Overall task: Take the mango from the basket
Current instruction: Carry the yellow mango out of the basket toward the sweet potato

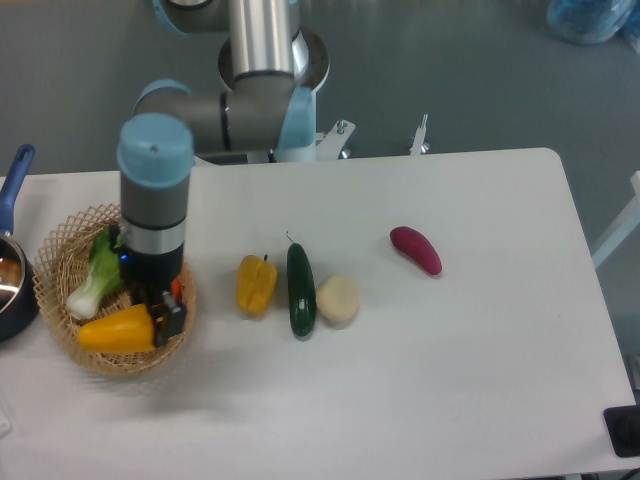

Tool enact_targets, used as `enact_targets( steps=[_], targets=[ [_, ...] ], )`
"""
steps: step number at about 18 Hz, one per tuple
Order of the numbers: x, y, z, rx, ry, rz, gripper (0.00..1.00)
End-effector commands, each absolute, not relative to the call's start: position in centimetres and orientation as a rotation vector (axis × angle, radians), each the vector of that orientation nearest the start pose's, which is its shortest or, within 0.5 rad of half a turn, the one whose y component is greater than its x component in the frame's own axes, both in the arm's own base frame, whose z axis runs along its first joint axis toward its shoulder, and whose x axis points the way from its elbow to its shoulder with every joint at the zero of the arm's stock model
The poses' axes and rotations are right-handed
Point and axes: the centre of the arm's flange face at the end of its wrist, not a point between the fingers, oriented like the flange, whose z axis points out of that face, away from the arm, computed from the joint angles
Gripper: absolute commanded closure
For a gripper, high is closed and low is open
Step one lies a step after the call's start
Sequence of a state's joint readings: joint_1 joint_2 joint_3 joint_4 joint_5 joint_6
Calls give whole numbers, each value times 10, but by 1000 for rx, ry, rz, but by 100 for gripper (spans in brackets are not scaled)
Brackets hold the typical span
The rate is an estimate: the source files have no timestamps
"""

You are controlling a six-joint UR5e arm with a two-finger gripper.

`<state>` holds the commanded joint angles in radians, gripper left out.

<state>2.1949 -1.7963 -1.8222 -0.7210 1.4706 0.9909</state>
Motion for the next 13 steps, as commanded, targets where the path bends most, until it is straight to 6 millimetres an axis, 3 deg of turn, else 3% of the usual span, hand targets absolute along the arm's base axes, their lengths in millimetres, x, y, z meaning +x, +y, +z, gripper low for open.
enact_targets(
  steps=[3,7,10,13],
  targets=[
    [-282,509,328,-2866,376,390,82],
    [-376,434,317,-2938,207,411,82],
    [-401,403,302,-2973,229,385,82],
    [-400,401,297,-2996,234,356,82]
  ],
)
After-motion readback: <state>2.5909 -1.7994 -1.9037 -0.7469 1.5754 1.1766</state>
